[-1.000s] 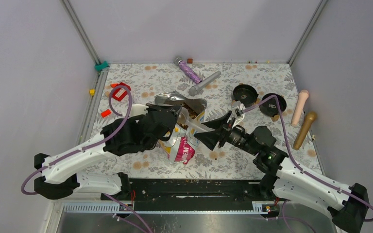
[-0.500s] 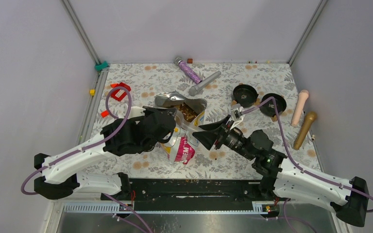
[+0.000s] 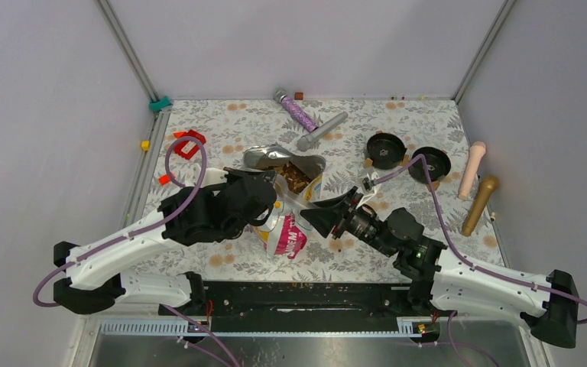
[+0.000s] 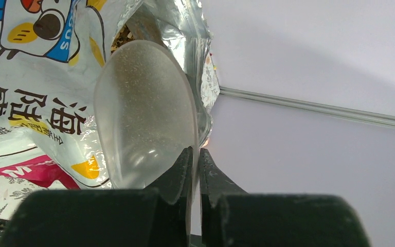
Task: Serve the pet food
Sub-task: Pick up the spatula from the center of the board.
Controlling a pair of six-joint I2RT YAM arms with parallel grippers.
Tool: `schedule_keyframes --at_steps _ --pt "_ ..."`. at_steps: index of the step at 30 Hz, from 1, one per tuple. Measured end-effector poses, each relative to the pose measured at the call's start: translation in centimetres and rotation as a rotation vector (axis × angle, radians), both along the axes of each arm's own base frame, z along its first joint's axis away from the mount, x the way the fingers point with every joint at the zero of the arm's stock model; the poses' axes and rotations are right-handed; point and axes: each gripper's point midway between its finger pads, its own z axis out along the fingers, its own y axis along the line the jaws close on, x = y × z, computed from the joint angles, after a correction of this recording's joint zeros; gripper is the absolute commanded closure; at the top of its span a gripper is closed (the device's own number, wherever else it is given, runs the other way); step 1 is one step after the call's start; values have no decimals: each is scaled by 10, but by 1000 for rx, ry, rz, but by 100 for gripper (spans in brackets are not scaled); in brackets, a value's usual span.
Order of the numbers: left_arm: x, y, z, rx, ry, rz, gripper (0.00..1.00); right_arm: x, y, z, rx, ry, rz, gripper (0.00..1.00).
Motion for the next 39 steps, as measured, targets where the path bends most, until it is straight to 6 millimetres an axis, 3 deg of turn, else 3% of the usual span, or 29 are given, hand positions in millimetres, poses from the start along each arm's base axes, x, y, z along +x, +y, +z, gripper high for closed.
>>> schedule_keyframes --at_steps 6,10,14,16,18,23,28,31,35,39 --pt "0 0 0 2 1 0 100 -8 6 6 22 -15 31 80" --pt "0 0 0 0 0 1 71 -9 7 7 25 -14 29 100" --pt "1 -4 6 -42 -14 1 26 -5 2 11 49 -2 -3 100" --pt "1 -4 7 -52 -23 -7 11 -3 -1 13 59 5 -22 100" --pt "-1 -3 10 -50 -41 -30 3 0 -7 15 68 19 -49 100" --pt "-5 -9 30 73 -174 -183 1 9 -27 20 51 62 -147 100" --pt "-12 -20 63 233 -373 -370 1 14 -40 46 2 83 -207 100" --pt "-15 -20 65 356 -433 -442 1 16 -46 61 -50 81 -228 100" --pt "-14 -7 58 513 -443 -467 1 15 -54 71 -159 73 -241 100" --pt "-13 26 52 631 -429 -425 1 13 -58 72 -258 71 -223 100"
